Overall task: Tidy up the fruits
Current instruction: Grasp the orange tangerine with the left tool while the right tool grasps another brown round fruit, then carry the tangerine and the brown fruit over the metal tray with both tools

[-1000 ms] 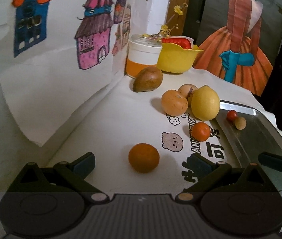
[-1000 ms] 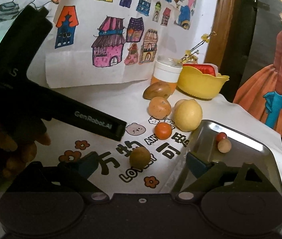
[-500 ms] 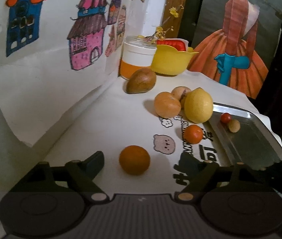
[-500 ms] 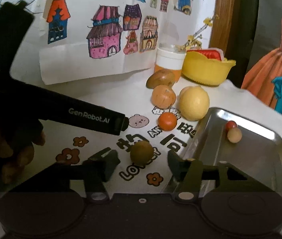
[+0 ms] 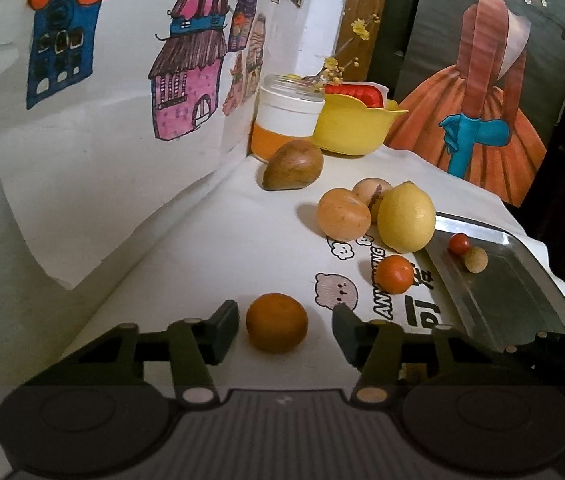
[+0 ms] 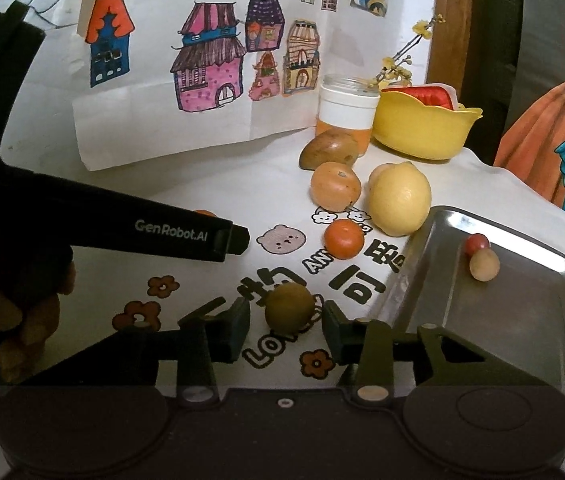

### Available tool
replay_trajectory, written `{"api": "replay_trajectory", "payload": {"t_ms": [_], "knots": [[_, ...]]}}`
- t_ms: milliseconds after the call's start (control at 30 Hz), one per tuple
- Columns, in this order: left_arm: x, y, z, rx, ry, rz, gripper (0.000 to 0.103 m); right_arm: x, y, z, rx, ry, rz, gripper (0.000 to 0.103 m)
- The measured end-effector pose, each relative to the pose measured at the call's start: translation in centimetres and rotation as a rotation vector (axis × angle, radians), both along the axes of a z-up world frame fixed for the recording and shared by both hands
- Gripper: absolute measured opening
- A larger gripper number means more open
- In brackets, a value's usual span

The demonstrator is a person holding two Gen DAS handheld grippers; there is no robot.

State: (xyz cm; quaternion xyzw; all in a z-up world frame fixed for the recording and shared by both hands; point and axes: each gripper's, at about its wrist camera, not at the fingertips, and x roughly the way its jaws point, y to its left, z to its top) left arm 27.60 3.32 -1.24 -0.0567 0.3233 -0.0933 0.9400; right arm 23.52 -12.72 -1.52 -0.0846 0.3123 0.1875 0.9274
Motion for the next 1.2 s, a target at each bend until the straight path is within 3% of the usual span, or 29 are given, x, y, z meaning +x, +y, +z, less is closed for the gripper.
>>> {"api": "replay_trajectory", "payload": {"t_ms": [167,300,600,1200], "knots": [[0.0,-0.4,0.0,0.027,-0.001,0.003,0.048,0.1,-0.3,0.0,0.009,0.005,-0.019,0.034],[0.0,-0.6,0.0,0.048,0.0,0.019,0.036,0.2,-0.4,0.0,0.017,0.009,-0.027,0.029],[-2.1,-1.1,0.1,0.091,0.001,0.036,0.035,-0.6,-0.4,0.3,0.015,-0.008,-0.028,0.028],[-9.2,-5.1,1.1,0.12,0.053,-0.055,0.034,-9.7,-5.3,2.9,0.102,-0.092,-0.072,0.028]]}}
